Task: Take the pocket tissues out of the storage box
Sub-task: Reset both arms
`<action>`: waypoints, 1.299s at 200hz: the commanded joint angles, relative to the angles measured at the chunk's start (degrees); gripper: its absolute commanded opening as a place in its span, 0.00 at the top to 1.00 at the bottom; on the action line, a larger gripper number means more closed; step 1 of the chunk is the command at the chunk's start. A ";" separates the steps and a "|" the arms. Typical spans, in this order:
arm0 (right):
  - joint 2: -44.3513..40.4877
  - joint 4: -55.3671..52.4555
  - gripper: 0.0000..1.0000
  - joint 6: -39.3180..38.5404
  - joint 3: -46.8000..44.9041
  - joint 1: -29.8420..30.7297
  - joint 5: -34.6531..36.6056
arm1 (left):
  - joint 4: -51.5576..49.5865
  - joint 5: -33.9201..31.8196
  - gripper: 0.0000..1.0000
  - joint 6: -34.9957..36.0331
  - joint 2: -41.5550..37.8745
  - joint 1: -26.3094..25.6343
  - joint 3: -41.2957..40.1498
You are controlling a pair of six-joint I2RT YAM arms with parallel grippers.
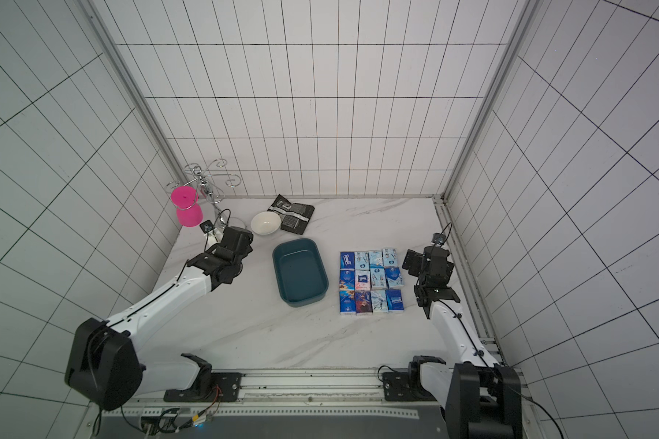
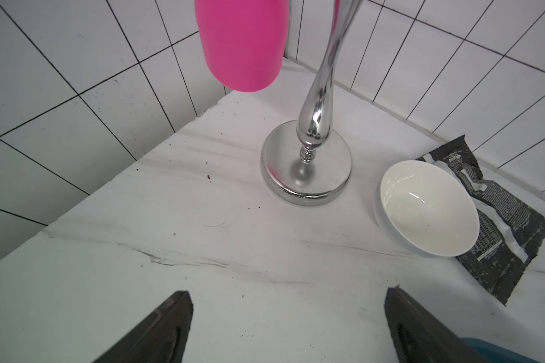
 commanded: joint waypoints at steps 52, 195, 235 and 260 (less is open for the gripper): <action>17.59 28.77 0.01 -1.17 -3.57 -2.95 2.16 | 15.86 -12.05 0.01 11.79 4.83 0.30 -1.35; 24.08 42.04 0.01 -3.68 -7.26 0.00 5.74 | 62.69 18.74 0.02 37.22 7.91 19.48 -24.74; 23.82 41.52 0.01 -3.00 -7.30 -0.70 4.85 | 73.08 27.84 0.02 40.96 12.92 19.48 -27.36; 23.78 41.53 0.01 -3.09 -7.35 -0.67 4.86 | 75.99 31.70 0.02 40.13 15.87 21.37 -27.74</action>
